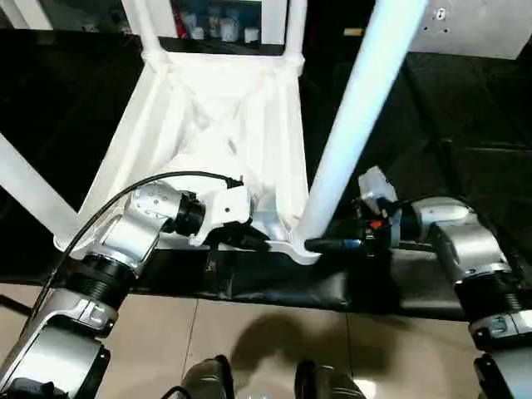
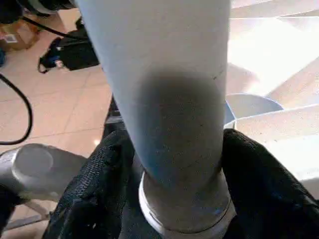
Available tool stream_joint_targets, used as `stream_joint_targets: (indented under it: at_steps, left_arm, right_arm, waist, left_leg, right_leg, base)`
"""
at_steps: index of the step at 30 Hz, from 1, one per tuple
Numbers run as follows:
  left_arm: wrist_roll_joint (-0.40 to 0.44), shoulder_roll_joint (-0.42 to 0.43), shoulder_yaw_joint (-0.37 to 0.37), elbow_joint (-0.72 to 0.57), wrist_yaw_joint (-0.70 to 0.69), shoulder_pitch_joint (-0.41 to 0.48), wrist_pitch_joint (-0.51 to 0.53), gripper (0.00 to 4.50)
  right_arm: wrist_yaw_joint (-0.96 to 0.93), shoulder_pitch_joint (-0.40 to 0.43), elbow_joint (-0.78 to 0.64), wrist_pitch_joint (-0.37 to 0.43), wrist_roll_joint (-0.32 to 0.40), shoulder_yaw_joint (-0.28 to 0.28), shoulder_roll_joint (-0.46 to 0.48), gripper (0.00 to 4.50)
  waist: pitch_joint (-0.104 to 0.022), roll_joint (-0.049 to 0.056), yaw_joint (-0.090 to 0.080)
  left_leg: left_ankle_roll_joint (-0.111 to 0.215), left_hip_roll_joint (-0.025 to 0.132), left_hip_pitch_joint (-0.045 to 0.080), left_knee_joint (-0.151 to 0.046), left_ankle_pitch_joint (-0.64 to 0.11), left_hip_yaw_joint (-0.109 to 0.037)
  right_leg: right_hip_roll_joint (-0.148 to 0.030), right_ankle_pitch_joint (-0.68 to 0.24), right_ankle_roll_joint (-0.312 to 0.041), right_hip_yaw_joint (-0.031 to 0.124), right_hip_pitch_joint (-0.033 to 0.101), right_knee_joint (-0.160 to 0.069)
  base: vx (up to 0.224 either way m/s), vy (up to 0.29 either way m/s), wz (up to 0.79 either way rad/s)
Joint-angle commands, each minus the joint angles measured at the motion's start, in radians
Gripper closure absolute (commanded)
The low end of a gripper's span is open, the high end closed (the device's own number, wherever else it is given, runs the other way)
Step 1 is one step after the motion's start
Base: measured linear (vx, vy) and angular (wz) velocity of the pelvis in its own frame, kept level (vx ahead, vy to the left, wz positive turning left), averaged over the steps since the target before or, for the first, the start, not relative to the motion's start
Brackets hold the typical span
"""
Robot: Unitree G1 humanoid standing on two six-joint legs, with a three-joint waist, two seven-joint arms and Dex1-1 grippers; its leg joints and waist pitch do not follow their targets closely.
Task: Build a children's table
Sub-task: Rotate leg to tighten
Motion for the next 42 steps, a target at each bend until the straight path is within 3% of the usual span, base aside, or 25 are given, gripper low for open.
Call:
stream_joint_targets:
  at_steps: [1, 6, 13, 18, 19, 20, 22, 24, 30, 33, 35, 37, 39, 42]
  left_arm:
    - [0.010, -0.005, -0.046, -0.015, -0.038, 0.012, -0.009, 4.50]
    - [0.014, -0.007, -0.045, -0.013, -0.035, 0.010, -0.008, 4.50]
    - [0.021, -0.005, -0.045, -0.002, -0.016, 0.004, 0.000, 4.50]
    - [0.028, -0.048, -0.020, 0.025, 0.073, -0.021, 0.047, 4.50]
    - [0.031, -0.069, -0.012, 0.034, 0.112, -0.033, 0.074, 4.50]
    - [0.034, -0.084, -0.006, 0.040, 0.140, -0.041, 0.093, 4.50]
    - [0.040, -0.108, 0.000, 0.058, 0.182, -0.058, 0.114, 4.50]
    - [0.059, -0.171, 0.013, 0.112, 0.290, -0.104, 0.158, 4.50]
    - [0.079, -0.284, 0.042, 0.206, 0.471, -0.189, 0.234, 4.50]
    - [0.095, -0.325, 0.054, 0.244, 0.539, -0.220, 0.254, 4.50]
    - [0.105, -0.352, 0.064, 0.262, 0.590, -0.235, 0.273, 4.50]
    - [0.107, -0.370, 0.072, 0.267, 0.619, -0.239, 0.287, 4.50]
    - [0.110, -0.375, 0.069, 0.274, 0.630, -0.243, 0.287, 4.50]
    - [0.115, -0.364, 0.067, 0.266, 0.629, -0.235, 0.289, 4.50]
  right_arm:
    - [0.027, -0.012, 0.005, 0.008, 0.015, 0.013, -0.003, 1.92]
    - [0.040, -0.015, 0.005, 0.017, 0.022, 0.016, -0.003, 2.37]
    - [0.055, -0.005, -0.011, 0.029, 0.027, 0.019, -0.004, 2.48]
    - [-0.117, 0.031, -0.064, 0.065, -0.022, 0.016, 0.029, 2.49]
    - [-0.204, 0.034, -0.067, 0.069, -0.051, 0.012, 0.053, 2.50]
    - [-0.263, 0.035, -0.069, 0.070, -0.071, 0.009, 0.070, 2.51]
    - [-0.347, 0.033, -0.069, 0.090, -0.091, 0.000, 0.098, 2.51]
    - [-0.504, 0.033, -0.084, 0.138, -0.116, -0.020, 0.164, 2.54]
    - [-0.802, 0.013, -0.094, 0.244, -0.164, -0.049, 0.299, 2.56]
    - [-0.935, -0.002, -0.082, 0.265, -0.187, -0.065, 0.368, 2.57]
    - [-1.030, -0.014, -0.063, 0.258, -0.193, -0.083, 0.427, 2.57]
    - [-1.076, -0.010, -0.062, 0.241, -0.187, -0.091, 0.472, 2.57]
    - [-1.087, -0.002, -0.071, 0.233, -0.177, -0.101, 0.492, 2.01]
    - [-1.050, 0.009, -0.100, 0.249, -0.139, -0.130, 0.471, 1.77]
  waist:
    - [-0.089, -0.002, -0.004]
    - [-0.088, -0.003, -0.002]
    - [-0.088, -0.003, -0.001]
    - [-0.085, -0.005, -0.001]
    - [-0.078, -0.001, -0.005]
    - [-0.076, -0.006, -0.008]
    - [-0.070, -0.004, -0.011]
    - [-0.065, -0.006, -0.022]
    - [-0.060, -0.004, -0.048]
    - [-0.057, 0.000, -0.055]
    - [-0.063, -0.001, -0.055]
    - [-0.065, -0.001, -0.055]
    - [-0.067, -0.004, -0.053]
    - [-0.072, -0.002, -0.048]
  left_leg:
    - [0.157, 0.085, 0.032, -0.054, -0.080, -0.031]
    - [0.154, 0.084, 0.031, -0.053, -0.080, -0.031]
    - [0.150, 0.083, 0.030, -0.053, -0.085, -0.032]
    - [0.141, 0.083, 0.031, -0.055, -0.090, -0.033]
    - [0.128, 0.084, 0.032, -0.058, -0.122, -0.032]
    - [0.101, 0.080, 0.033, -0.061, -0.160, -0.034]
    - [0.076, 0.076, 0.036, -0.063, -0.196, -0.035]
    - [0.038, 0.071, 0.033, -0.069, -0.241, -0.045]
    - [0.026, 0.068, 0.042, -0.076, -0.299, -0.050]
    - [0.022, 0.068, 0.047, -0.079, -0.323, -0.050]
    - [0.014, 0.068, 0.050, -0.078, -0.332, -0.053]
    - [0.022, 0.068, 0.044, -0.079, -0.299, -0.050]
    - [0.036, 0.069, 0.043, -0.079, -0.265, -0.046]
    - [0.079, 0.068, 0.041, -0.075, -0.186, -0.037]
  right_leg:
    - [-0.099, -0.128, -0.262, 0.057, 0.067, -0.045]
    - [-0.099, -0.133, -0.258, 0.057, 0.068, -0.045]
    - [-0.099, -0.144, -0.253, 0.057, 0.068, -0.046]
    - [-0.098, -0.169, -0.245, 0.057, 0.066, -0.049]
    - [-0.098, -0.221, -0.237, 0.058, 0.059, -0.056]
    - [-0.101, -0.299, -0.216, 0.057, 0.062, -0.066]
    - [-0.102, -0.386, -0.188, 0.058, 0.058, -0.078]
    - [-0.105, -0.508, -0.140, 0.053, 0.062, -0.088]
    - [-0.104, -0.566, -0.107, 0.050, 0.052, -0.107]
    - [-0.103, -0.565, -0.111, 0.052, 0.047, -0.110]
    - [-0.109, -0.566, -0.109, 0.051, 0.052, -0.109]
    - [-0.108, -0.505, -0.122, 0.056, 0.055, -0.105]
    - [-0.106, -0.430, -0.141, 0.059, 0.056, -0.098]
    - [-0.102, -0.266, -0.188, 0.062, 0.063, -0.082]
  base:
    - [0.000, 0.000, 0.00]
    - [0.000, 0.000, 0.00]
    - [0.000, 0.000, 0.00]
    - [0.000, 0.000, 0.00]
    - [0.000, 0.000, 0.00]
    - [0.000, 0.000, 0.00]
    - [-0.026, 0.001, -0.02]
    - [-0.052, 0.004, -0.06]
    - [0.000, 0.000, 0.00]
    - [0.000, 0.000, 0.00]
    - [0.000, 0.000, 0.00]
    - [0.000, 0.000, 0.00]
    - [0.000, 0.000, 0.00]
    - [0.000, 0.000, 0.00]
